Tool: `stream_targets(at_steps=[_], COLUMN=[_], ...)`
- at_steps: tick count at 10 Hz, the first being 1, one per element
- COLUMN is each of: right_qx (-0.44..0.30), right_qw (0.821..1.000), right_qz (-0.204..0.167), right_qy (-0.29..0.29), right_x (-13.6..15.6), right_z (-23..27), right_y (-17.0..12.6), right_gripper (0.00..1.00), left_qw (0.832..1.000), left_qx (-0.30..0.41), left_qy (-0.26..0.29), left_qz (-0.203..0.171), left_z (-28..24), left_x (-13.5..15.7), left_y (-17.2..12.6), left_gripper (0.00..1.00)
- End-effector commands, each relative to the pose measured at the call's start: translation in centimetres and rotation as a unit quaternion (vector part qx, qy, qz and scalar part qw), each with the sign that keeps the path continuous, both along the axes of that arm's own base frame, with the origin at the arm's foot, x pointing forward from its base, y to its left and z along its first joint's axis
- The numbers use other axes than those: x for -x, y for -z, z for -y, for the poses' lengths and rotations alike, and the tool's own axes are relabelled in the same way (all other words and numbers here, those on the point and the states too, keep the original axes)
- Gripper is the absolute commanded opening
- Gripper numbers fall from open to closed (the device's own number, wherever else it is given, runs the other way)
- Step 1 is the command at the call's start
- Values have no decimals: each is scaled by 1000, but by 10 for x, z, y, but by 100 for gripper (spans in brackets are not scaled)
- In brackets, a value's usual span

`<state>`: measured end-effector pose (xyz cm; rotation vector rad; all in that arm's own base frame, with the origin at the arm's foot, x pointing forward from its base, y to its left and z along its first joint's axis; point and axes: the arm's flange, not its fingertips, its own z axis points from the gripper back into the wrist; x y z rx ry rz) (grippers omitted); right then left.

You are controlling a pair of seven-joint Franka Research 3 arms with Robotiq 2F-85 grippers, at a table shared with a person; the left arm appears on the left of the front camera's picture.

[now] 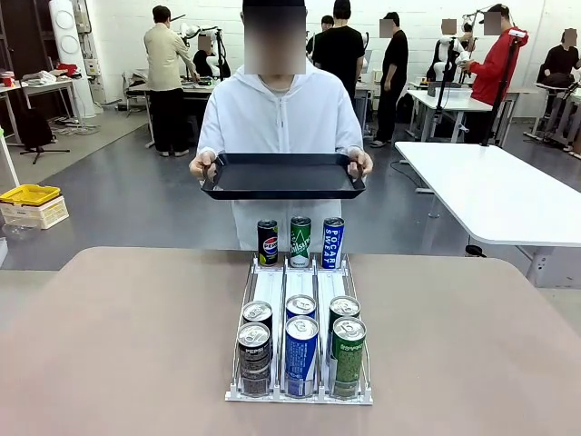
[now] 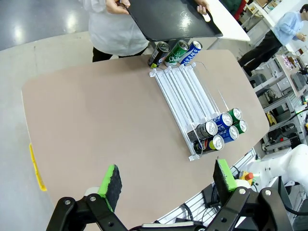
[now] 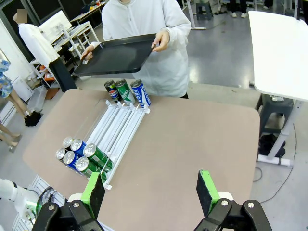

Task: Retrieve and hand over the desired beverage to the person.
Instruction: Pick up a can of the same type that the person held from the Automatic Can Dispenser.

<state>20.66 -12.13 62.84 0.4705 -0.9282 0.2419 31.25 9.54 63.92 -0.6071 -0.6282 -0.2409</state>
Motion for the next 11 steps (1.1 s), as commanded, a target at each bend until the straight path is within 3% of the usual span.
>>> stream_targets(at_steps=[1,11], right_qx=[-3,-3], right_qw=[1000,1000], right_qz=[0,0], right_qy=[1,1], right_x=[-1,-1], right_z=[1,1], right_y=[3,3], right_gripper=[100,100], left_qw=[1000,1000], left_qx=[1,1], left_qy=[3,3], left_qz=[3,3], left_z=[0,0], left_x=[1,1], left_y=[-2,-2], left_gripper=[100,100])
